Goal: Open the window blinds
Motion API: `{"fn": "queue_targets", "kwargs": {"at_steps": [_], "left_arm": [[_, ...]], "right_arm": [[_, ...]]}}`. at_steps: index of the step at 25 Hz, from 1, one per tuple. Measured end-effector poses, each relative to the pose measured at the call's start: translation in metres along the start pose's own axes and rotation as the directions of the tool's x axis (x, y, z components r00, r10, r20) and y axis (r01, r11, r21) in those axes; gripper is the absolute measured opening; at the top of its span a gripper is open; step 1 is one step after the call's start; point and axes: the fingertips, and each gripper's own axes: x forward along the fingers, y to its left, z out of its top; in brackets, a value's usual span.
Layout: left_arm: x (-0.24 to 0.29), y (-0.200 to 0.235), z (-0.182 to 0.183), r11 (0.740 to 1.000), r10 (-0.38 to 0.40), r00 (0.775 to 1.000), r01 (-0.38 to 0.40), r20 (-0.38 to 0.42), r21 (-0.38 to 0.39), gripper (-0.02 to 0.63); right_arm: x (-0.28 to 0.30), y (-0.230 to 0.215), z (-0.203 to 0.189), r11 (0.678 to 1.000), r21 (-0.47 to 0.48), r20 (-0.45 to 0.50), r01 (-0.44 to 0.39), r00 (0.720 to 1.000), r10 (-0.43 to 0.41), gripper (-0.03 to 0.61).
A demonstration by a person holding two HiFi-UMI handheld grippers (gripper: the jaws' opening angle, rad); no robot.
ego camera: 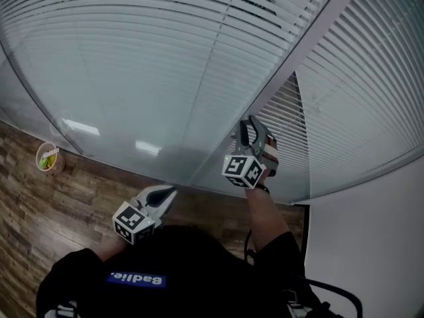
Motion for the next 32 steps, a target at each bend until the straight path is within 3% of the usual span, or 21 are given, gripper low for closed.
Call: {"fn": "queue_targets", "kwargs": {"at_steps": [12,14,16,19,22,25,27,32], "left_arm": [[-0.0011,0.0010,-0.0042,1.000,-0.001,1.000,0.001,-0.004,-0.003,0.000],[-0.0001,0.0015,-0.0027,1.000,0.003,1.000,-0.003,-0.001,-0.003,0.000],[0.0000,0.0022,-0.0006,1.000,0.007,1.000,-0.007,0.002,-0.004,0.000],[-0.0005,0.0030,-0.0003,1.000,0.011,1.000,-0.011,0.006,-0.009,0.000],[-0.0018,0.0024,0.0011,1.000,0.012,1.000,-0.012,0.007,-0.011,0.000],[-0.0019,0.0013,0.0014,1.000,0.010,1.000,-0.010,0.007,-0.012,0.000],[-0.0005,0.0015,-0.0010,1.000,0.009,1.000,-0.009,0.005,-0.012,0.000],[0.0008,0.0011,-0.0028,1.000,0.005,1.000,-0.005,0.001,-0.011,0.000]], "right_arm": [[0.0006,-0.0006,-0.0014,0.975,0.220,-0.035,-0.010,0.999,0.018,0.130],[0.0009,-0.0022,0.0004,0.975,0.220,-0.029,-0.029,0.999,0.036,0.137],[0.0005,-0.0031,0.0018,0.987,0.153,-0.023,-0.045,0.999,0.049,0.182],[-0.0002,0.0002,-0.0012,0.997,-0.074,-0.035,-0.036,0.999,0.033,0.218],[-0.0020,0.0005,-0.0017,0.953,-0.302,-0.034,0.004,0.999,-0.015,0.171],[-0.0026,0.0029,-0.0013,0.918,-0.396,-0.019,0.024,0.999,-0.035,0.129],[-0.0015,0.0048,-0.0030,0.937,-0.349,-0.018,0.019,0.999,-0.027,0.127],[-0.0003,0.0017,-0.0035,0.996,-0.094,-0.021,0.003,1.000,-0.005,0.126]]}}
